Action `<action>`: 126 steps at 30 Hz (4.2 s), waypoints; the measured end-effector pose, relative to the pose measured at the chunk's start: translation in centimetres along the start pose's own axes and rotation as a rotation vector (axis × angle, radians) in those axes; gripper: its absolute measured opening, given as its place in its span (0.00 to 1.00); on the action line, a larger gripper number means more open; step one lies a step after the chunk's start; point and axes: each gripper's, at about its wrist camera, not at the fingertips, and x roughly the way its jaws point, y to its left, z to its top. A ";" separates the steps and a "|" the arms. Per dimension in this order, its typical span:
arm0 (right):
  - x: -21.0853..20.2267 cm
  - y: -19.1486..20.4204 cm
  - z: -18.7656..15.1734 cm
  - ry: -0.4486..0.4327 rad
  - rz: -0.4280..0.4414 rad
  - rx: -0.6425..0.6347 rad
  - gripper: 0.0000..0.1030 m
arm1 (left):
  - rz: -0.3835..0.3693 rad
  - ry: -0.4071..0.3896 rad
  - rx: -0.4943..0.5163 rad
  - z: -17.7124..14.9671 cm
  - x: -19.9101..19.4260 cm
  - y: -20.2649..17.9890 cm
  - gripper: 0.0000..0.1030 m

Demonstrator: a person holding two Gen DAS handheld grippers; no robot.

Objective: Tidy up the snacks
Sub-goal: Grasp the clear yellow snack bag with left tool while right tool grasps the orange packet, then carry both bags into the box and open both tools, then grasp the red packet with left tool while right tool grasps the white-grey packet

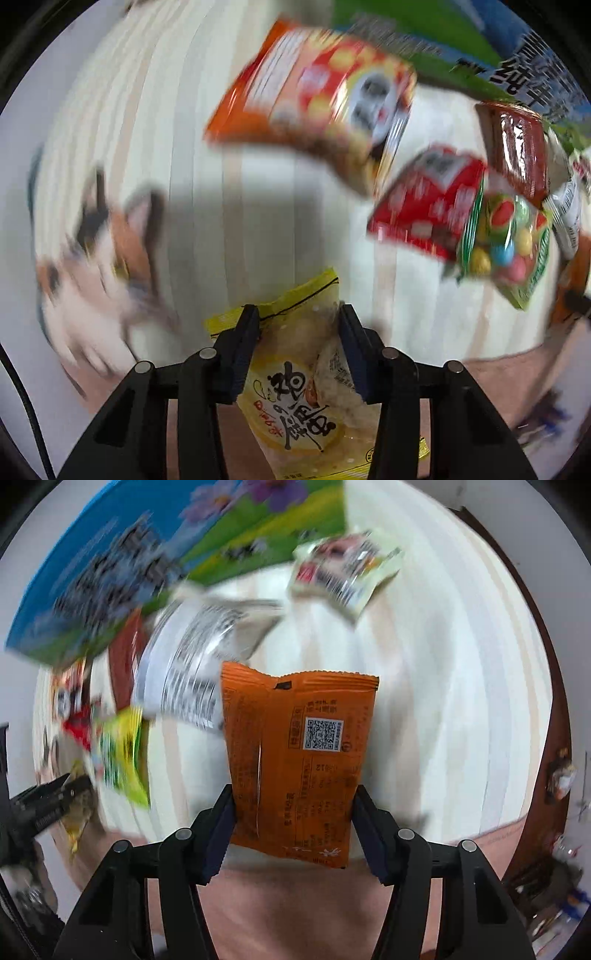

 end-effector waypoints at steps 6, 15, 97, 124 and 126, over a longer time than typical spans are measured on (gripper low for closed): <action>1.0 0.1 -1.8 0.058 0.015 -0.023 0.66 | -0.194 0.044 -0.263 -0.3 -1.8 5.0 0.42; 2.3 -0.1 -2.5 0.077 0.047 0.015 0.77 | -0.334 0.066 -0.429 -4.7 -4.9 7.6 0.69; -10.1 6.4 23.8 -0.103 -0.053 -0.117 0.92 | -0.121 -0.049 0.010 20.2 -11.6 -11.6 0.89; -14.9 5.3 10.1 -0.313 0.118 -0.009 0.92 | -0.111 -0.349 -0.069 3.3 -17.8 -5.2 0.89; -11.5 4.5 9.3 -0.234 0.137 0.040 0.92 | -0.126 -0.249 -0.086 2.5 -13.7 -4.6 0.89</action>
